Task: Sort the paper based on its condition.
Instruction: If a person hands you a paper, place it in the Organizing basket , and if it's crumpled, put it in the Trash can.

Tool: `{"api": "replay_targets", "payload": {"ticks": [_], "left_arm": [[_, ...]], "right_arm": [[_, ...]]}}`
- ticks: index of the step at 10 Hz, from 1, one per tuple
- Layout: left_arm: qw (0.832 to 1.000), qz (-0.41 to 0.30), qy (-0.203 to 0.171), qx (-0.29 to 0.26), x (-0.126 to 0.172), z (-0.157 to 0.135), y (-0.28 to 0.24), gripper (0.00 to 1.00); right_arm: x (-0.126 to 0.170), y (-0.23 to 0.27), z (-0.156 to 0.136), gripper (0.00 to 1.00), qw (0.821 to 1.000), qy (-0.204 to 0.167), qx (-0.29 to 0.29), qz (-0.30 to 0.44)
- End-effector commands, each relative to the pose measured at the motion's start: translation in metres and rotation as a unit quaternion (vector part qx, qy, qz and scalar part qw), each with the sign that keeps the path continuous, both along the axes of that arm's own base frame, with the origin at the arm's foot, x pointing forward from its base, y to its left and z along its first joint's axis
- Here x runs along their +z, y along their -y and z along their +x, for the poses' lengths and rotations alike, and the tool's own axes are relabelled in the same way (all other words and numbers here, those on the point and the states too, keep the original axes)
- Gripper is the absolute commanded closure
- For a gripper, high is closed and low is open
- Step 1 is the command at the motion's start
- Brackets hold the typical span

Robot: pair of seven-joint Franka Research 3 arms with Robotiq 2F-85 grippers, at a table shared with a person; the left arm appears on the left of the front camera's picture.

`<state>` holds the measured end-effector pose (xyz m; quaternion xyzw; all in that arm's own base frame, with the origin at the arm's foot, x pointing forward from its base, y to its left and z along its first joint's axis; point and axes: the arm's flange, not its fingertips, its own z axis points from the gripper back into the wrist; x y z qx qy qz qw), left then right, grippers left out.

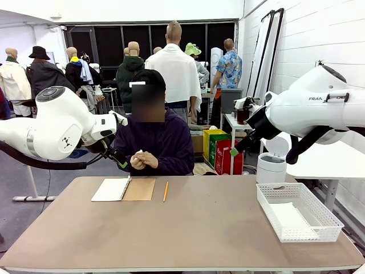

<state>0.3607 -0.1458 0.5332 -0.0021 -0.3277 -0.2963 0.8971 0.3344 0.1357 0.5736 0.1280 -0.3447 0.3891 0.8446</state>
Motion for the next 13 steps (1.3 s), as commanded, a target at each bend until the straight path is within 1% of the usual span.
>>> {"api": "replay_targets", "payload": {"ticks": [1, 13], "left_arm": [[1.0, 0.0, -0.002, 0.001, 0.0006, 0.002, -0.0004, 0.0], [1.0, 0.0, -0.002, 0.001, 0.0006, 0.002, -0.0004, 0.0]], "right_arm": [[0.0001, -0.0001, 0.0001, 0.0, 1.0, 0.0, -0.001, -0.002], [0.0001, -0.0001, 0.0001, 0.0, 1.0, 0.0, -0.001, -0.002]]}}
